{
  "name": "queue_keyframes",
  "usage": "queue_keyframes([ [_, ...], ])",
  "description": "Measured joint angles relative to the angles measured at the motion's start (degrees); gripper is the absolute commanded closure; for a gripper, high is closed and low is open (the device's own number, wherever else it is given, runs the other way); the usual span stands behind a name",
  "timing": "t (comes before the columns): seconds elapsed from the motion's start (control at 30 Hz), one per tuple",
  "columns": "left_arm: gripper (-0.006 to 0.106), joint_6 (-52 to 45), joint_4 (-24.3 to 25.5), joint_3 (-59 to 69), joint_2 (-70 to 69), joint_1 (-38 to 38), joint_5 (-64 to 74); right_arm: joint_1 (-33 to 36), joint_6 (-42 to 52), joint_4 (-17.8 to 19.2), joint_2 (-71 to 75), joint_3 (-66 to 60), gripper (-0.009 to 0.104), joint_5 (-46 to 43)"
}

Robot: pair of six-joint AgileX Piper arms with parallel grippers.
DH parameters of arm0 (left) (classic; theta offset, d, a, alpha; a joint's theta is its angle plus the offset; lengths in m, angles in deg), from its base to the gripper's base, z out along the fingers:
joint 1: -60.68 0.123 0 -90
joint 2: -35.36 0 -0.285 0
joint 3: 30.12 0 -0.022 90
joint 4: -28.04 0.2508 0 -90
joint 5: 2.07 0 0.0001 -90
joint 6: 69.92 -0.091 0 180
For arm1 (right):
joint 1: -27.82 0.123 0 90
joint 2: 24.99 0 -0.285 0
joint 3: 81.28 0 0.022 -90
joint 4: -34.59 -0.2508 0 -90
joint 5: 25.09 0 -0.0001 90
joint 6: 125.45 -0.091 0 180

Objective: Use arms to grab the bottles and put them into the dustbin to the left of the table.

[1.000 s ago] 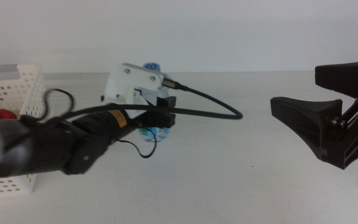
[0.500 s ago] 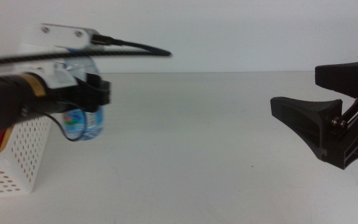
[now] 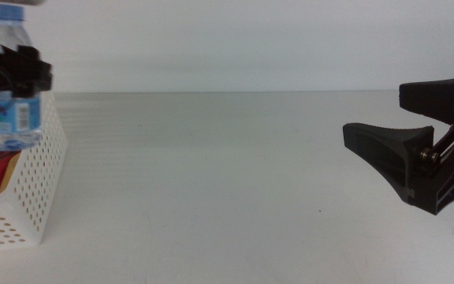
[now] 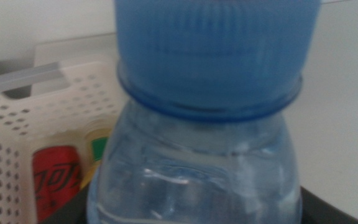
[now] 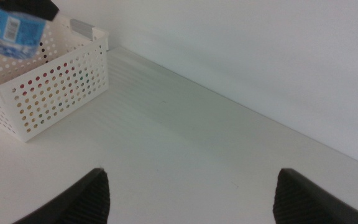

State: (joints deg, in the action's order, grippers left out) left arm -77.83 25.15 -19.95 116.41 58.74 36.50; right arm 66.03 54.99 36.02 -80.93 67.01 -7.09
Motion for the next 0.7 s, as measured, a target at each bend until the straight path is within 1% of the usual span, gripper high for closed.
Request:
queue_keyframes([
  [0.07,0.106,-3.0,-3.0,-2.45,1.34,3.16,2.54,0.0,0.0,0.0,0.0,0.0,0.024,0.0],
  [0.2,0.106,-7.04,-6.14,-6.85,4.37,8.63,6.36,0.0,0.0,0.0,0.0,0.0,0.024,0.0],
  [0.4,0.106,-9.63,-6.43,-11.96,10.49,14.43,9.93,0.0,0.0,-0.05,0.0,0.0,0.024,0.0],
  [0.7,0.106,-10.63,-6.43,-13.98,18.42,17.89,12.33,0.0,0.0,-0.05,0.0,0.0,0.024,0.0],
])
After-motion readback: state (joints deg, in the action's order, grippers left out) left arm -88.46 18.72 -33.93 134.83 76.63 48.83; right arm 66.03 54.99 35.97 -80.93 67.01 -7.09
